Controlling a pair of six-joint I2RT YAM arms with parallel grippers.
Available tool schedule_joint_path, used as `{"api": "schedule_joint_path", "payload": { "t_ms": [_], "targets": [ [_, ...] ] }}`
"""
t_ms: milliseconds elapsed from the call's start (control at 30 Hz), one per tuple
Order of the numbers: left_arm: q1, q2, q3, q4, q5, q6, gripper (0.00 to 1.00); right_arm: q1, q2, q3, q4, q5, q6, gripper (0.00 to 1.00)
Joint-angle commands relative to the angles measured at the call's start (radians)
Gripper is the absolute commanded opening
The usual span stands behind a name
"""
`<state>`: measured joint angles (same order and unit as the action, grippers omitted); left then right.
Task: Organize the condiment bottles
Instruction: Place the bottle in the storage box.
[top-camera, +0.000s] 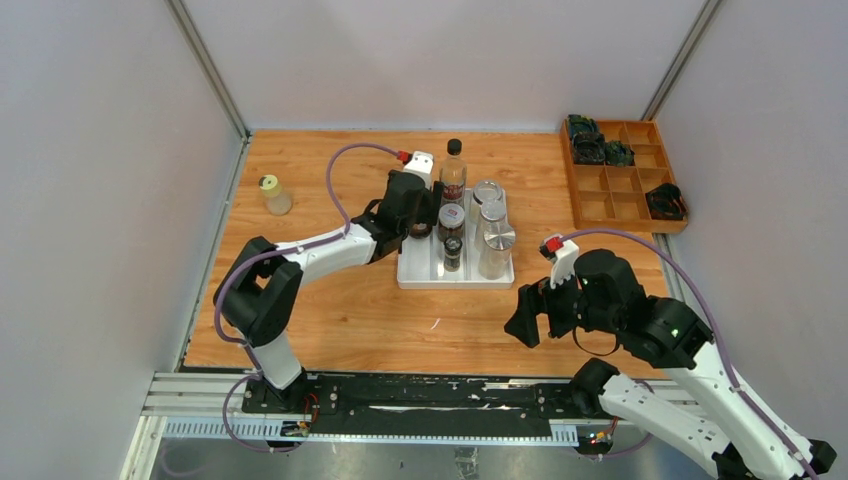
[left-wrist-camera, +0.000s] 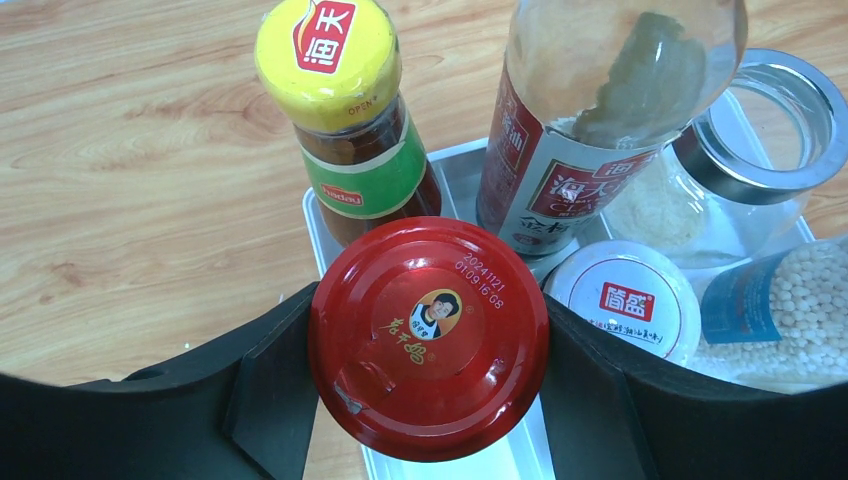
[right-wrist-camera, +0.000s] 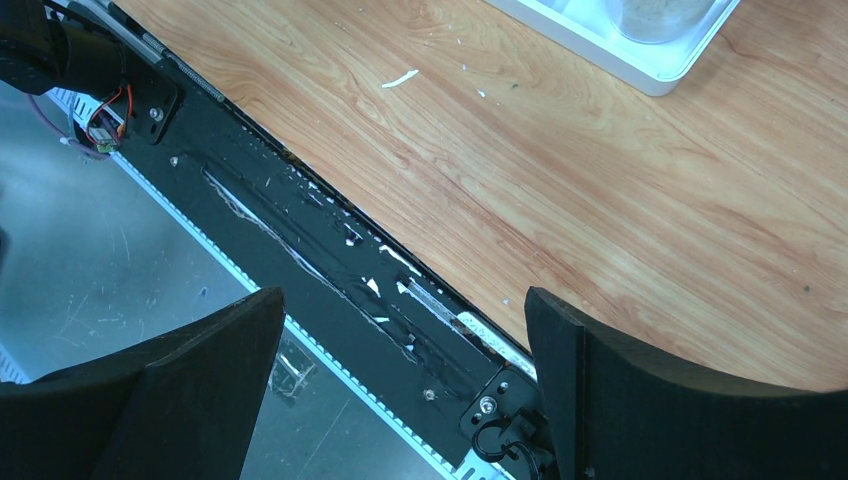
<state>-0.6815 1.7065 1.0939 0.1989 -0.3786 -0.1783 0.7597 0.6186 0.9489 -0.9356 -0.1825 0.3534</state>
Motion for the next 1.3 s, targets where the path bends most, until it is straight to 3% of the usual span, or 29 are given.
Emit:
{"api": "schedule_joint_path", "payload": {
  "t_ms": [0, 433, 633, 733, 800, 933, 967, 1000, 1267],
  "targets": [
    [0.007, 0.000, 0.014, 0.149, -0.035, 0.005, 0.53, 0.014, 0.000, -0.005, -0.015, 0.006, 0.006, 0.96],
    [0.010, 0.038, -0.050, 0.169, -0.050, -0.038, 0.53, 0.014, 0.001, -0.020, -0.006, -0.001, 0.015, 0.96],
    [0.010, 0.001, -0.094, 0.152, -0.063, -0.072, 0.59, 0.015, -0.005, -0.024, -0.005, -0.004, 0.015, 0.96],
    [0.008, -0.037, -0.107, 0.092, -0.071, -0.102, 0.66, 0.014, -0.003, -0.024, -0.004, -0.002, 0.017, 0.96],
    [0.007, -0.061, -0.111, 0.035, -0.091, -0.123, 0.78, 0.015, 0.000, -0.025, 0.000, -0.004, 0.016, 0.96],
    [0.002, -0.124, -0.132, -0.046, -0.082, -0.157, 0.89, 0.014, 0.004, -0.027, 0.010, -0.013, 0.017, 0.96],
    [0.000, -0.142, -0.136, -0.067, -0.074, -0.164, 0.98, 0.014, 0.005, -0.028, 0.011, -0.015, 0.017, 0.96],
    [-0.006, -0.155, -0.134, -0.085, -0.069, -0.168, 1.00, 0.013, 0.006, -0.030, 0.014, -0.016, 0.017, 0.96],
    [-0.055, -0.253, -0.070, -0.280, -0.072, -0.182, 1.00, 0.014, 0.011, -0.035, 0.035, -0.033, 0.018, 0.96]
  ]
}}
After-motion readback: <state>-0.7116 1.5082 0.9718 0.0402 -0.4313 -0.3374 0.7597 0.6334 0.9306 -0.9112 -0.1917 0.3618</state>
